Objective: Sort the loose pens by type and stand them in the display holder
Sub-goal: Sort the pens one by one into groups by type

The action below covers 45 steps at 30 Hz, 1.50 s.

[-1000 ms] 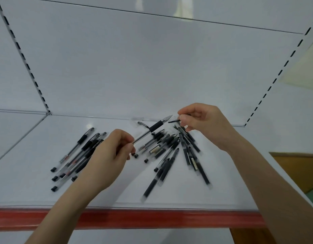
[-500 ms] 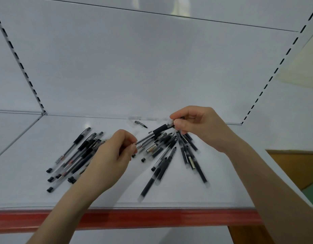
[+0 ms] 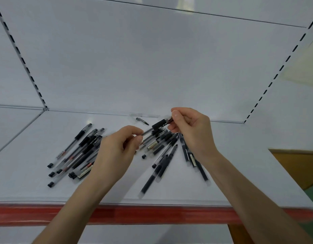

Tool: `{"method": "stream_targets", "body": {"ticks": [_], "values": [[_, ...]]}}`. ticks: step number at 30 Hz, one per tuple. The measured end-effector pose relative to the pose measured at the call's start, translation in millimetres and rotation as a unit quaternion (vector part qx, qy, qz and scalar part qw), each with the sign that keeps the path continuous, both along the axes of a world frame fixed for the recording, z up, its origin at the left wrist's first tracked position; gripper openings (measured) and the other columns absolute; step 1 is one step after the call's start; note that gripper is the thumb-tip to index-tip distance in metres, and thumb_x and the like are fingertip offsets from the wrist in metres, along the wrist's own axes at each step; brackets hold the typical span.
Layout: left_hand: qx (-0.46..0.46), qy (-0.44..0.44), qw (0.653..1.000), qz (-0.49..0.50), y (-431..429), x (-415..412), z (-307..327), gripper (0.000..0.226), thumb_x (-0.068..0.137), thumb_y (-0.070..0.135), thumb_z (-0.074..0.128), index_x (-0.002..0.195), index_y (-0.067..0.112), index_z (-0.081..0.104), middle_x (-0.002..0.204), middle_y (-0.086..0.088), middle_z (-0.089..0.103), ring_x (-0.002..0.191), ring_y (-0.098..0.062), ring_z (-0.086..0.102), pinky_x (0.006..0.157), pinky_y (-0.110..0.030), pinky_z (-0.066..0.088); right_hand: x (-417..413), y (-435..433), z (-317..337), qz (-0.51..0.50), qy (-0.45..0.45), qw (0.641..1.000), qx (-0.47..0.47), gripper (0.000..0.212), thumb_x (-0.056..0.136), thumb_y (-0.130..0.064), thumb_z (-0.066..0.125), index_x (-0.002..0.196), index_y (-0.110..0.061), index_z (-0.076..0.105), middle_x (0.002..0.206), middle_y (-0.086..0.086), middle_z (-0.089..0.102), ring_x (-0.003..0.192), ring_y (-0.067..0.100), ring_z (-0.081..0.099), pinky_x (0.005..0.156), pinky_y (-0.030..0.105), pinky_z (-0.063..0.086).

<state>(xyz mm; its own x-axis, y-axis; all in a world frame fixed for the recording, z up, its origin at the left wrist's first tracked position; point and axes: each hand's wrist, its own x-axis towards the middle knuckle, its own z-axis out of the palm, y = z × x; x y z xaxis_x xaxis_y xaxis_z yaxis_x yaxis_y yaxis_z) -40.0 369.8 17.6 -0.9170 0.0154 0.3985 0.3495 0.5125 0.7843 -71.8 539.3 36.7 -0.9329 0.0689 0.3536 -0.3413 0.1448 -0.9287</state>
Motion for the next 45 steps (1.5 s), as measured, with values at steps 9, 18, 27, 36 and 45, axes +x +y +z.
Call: {"method": "stream_targets", "body": {"ticks": [9,18,27,36,45], "values": [[-0.017,-0.033,0.999,0.027,-15.5,1.4,-8.6,0.018,0.085,0.015,0.058,0.076,0.031,0.059,0.068,0.006,0.066,0.058,-0.012,0.061,0.056,-0.012,0.045,-20.0,-7.8,1.6,0.093,-0.053,0.994,0.03,0.012,0.091,-0.008,0.053,0.089,-0.016,0.063,0.074,-0.001,0.066,0.06,0.005,0.066,0.06,0.015,0.053],[-0.18,-0.044,0.946,0.268,-85.5,-2.9,-33.2,0.013,0.084,0.015,0.056,0.086,0.007,0.066,0.083,-0.009,0.058,0.073,-0.022,0.045,0.066,-0.029,0.032,-87.4,-10.4,-18.4,0.013,-0.046,0.94,0.338,0.017,0.088,-0.015,0.058,0.102,-0.008,0.066,0.092,0.002,0.065,0.085,0.013,0.058,0.08,0.02,0.043],[-0.235,-0.075,0.932,0.265,-99.8,-3.7,-43.7,0.019,0.085,0.018,0.06,0.095,0.005,0.067,0.082,-0.015,0.057,0.079,-0.035,0.054,0.069,-0.036,0.039,-108.2,-51.0,-24.0,0.056,-0.069,0.861,0.501,0.026,0.09,-0.021,0.055,0.111,-0.006,0.061,0.111,0.007,0.062,0.095,0.021,0.056,0.069,0.021,0.037],[-0.213,0.02,0.97,0.112,-60.0,-14.5,-26.8,0.009,0.081,0.007,0.062,0.088,0.003,0.068,0.082,-0.014,0.064,0.076,-0.031,0.059,0.067,-0.031,0.044,-96.2,-24.8,-12.8,-0.011,-0.088,0.946,0.312,0.028,0.088,-0.016,0.058,0.114,-0.008,0.061,0.103,0.002,0.063,0.09,0.012,0.055,0.075,0.019,0.039],[-0.404,-0.07,0.912,0.006,16.8,-67.1,-22.5,0.025,0.093,0.024,0.043,0.075,0.008,0.05,0.071,-0.002,0.043,0.074,-0.025,0.049,0.058,-0.028,0.037,-47.4,36.6,-1.9,-0.065,-0.146,0.984,0.081,0.018,0.084,-0.01,0.063,0.1,-0.009,0.055,0.085,0.002,0.059,0.072,0.01,0.056,0.057,0.015,0.047]]}}
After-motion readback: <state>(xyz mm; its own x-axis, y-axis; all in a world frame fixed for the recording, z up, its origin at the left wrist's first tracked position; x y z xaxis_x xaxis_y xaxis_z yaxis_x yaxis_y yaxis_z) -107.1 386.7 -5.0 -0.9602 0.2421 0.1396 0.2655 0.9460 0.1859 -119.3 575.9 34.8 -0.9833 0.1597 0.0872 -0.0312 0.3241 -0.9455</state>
